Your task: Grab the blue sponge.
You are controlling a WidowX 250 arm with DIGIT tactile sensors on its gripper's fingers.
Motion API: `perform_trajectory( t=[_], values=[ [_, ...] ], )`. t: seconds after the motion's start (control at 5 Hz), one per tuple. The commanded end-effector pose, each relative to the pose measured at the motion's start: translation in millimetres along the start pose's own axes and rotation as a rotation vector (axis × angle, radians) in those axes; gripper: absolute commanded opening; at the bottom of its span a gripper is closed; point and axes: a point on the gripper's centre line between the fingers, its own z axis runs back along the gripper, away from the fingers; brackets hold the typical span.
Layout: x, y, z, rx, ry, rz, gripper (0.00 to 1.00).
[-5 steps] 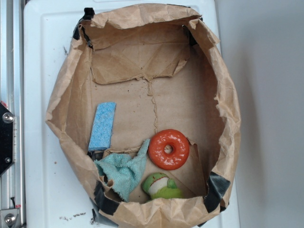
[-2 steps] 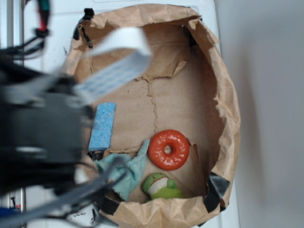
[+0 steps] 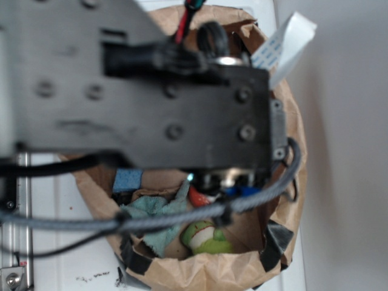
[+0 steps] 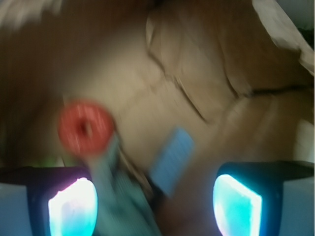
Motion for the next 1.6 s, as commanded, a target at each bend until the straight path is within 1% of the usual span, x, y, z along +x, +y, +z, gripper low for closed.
perform_trajectory(
  t=[0.0, 0.2, 0.4, 0.6, 1.4],
  values=[
    [19.1, 41.8, -34.3, 0.087, -0.043, 0.06, 1.0],
    [10.9, 41.6, -57.2, 0.135, -0.021, 0.047, 1.0],
    [-3.1, 55.6, -61.7, 0.161, -0.007, 0.037, 1.0],
    [-8.9, 59.1, -68.1, 0.194, 0.019, 0.037, 1.0],
    [-8.9, 59.1, -68.1, 0.194, 0.019, 0.037, 1.0]
  ],
)
